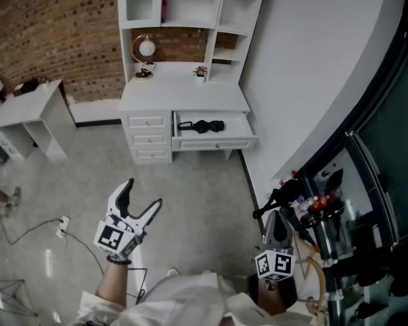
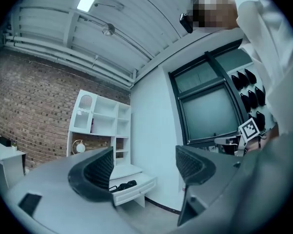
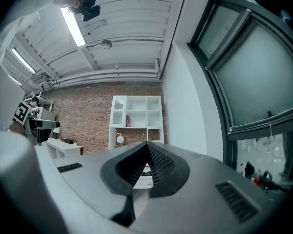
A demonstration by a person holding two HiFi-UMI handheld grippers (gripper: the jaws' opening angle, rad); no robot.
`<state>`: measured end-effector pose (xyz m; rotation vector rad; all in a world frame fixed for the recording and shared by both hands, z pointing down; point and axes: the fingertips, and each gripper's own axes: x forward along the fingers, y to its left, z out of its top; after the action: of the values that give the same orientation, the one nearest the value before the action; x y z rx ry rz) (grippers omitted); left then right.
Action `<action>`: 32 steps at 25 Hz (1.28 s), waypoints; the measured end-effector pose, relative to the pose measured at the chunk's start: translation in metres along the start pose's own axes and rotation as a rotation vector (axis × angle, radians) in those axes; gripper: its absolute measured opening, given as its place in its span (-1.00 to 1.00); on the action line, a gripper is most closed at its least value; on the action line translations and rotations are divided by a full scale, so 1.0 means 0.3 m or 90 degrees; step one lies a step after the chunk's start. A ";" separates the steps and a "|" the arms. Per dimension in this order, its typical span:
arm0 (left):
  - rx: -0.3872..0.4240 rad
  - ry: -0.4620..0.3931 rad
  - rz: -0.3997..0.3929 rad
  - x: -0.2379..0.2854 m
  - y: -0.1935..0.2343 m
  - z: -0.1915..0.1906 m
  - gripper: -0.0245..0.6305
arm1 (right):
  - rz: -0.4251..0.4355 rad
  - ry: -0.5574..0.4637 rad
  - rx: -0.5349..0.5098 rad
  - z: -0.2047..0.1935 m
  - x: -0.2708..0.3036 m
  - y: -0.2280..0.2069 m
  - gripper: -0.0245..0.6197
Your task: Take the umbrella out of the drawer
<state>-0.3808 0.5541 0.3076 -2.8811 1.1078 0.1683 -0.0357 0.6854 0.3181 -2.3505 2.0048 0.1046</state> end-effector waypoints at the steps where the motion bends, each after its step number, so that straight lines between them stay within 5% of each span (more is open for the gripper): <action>1: 0.000 0.000 0.002 -0.002 0.009 -0.004 0.26 | -0.002 0.001 -0.002 -0.001 -0.003 0.010 -0.87; 17: -0.059 0.013 0.009 -0.063 0.121 -0.090 0.34 | 0.003 0.017 -0.024 -0.004 0.022 0.174 -0.87; 32: -0.028 0.027 -0.002 0.088 0.076 -0.100 0.34 | 0.024 0.005 0.005 -0.043 0.174 0.099 -0.87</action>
<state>-0.3740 0.5171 0.3339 -2.9377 1.1196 0.1345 -0.0564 0.6283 0.3269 -2.3121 2.0508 0.0883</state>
